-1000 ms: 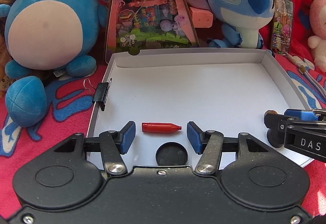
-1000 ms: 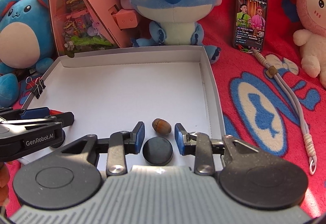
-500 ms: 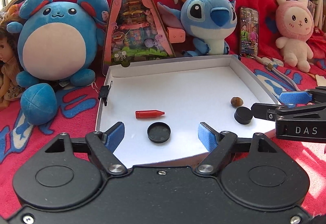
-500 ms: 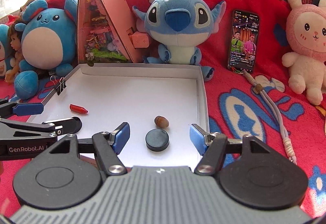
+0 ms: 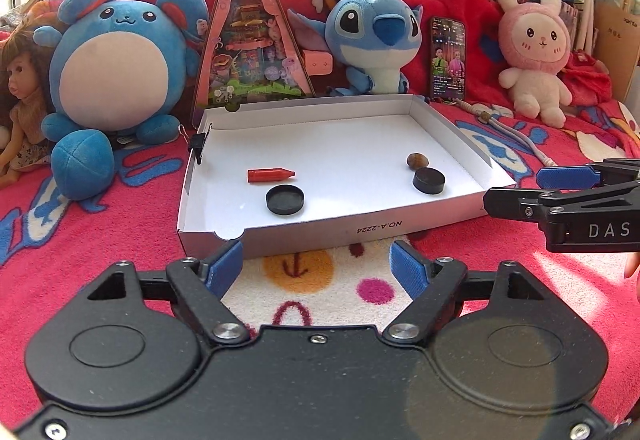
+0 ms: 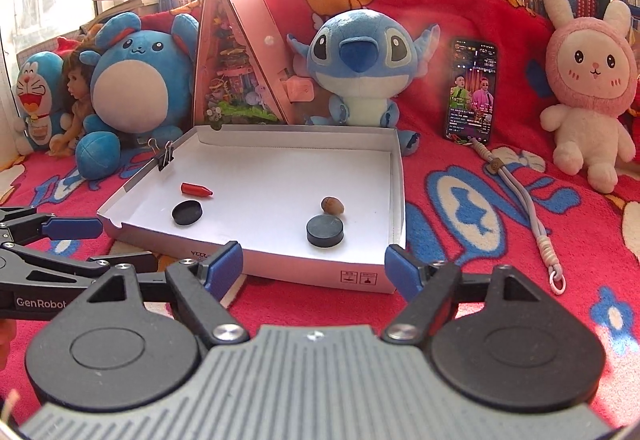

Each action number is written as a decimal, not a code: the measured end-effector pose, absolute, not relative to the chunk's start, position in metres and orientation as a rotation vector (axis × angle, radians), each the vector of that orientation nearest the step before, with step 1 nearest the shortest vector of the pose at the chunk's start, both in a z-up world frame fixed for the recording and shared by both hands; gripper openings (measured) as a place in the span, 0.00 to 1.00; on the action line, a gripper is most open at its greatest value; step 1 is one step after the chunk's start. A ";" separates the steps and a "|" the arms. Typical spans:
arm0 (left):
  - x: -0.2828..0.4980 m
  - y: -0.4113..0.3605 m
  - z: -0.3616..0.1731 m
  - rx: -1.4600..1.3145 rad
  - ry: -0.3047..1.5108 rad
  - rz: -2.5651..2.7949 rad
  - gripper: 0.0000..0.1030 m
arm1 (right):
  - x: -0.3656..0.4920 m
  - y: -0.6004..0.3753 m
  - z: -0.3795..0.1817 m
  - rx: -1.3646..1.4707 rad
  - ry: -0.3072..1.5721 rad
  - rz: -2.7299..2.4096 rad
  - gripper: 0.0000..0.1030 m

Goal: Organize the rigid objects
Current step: 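Open the left tool releasing the crayon while the right tool releases the acorn, then withdraw, then move both tools out of the box toward the objects on the blanket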

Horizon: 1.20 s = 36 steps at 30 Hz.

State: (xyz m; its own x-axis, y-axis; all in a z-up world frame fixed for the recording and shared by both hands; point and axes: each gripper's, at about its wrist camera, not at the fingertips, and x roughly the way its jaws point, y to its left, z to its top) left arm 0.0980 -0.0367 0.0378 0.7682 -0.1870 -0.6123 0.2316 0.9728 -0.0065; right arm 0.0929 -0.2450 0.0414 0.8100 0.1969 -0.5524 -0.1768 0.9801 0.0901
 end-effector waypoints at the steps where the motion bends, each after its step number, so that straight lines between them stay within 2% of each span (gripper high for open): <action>1: 0.095 -0.037 0.037 0.072 0.655 -0.228 0.77 | 0.090 -0.245 0.040 0.035 0.593 0.201 0.84; 31: -0.001 -0.022 0.011 0.121 0.651 -0.219 0.77 | 0.001 -0.244 0.010 0.014 0.593 0.235 0.84; 32: -0.002 -0.023 0.011 0.121 0.651 -0.216 0.77 | -0.002 -0.242 0.010 0.005 0.595 0.248 0.82; 34: -0.005 -0.023 0.011 0.111 0.654 -0.218 0.74 | -0.008 -0.238 0.009 -0.004 0.598 0.268 0.68; 35: -0.007 -0.023 0.012 0.103 0.655 -0.224 0.69 | -0.010 -0.237 0.009 -0.002 0.602 0.278 0.64; 36: -0.009 -0.023 0.013 0.098 0.654 -0.232 0.64 | -0.012 -0.236 0.009 0.004 0.605 0.287 0.56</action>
State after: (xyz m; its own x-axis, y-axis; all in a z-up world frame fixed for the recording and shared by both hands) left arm -0.0093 -0.0229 0.0131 0.7689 -0.1823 -0.6128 0.2439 0.9696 0.0177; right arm -0.0117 -0.2361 0.0087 0.7838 0.2672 -0.5605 -0.2647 0.9603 0.0876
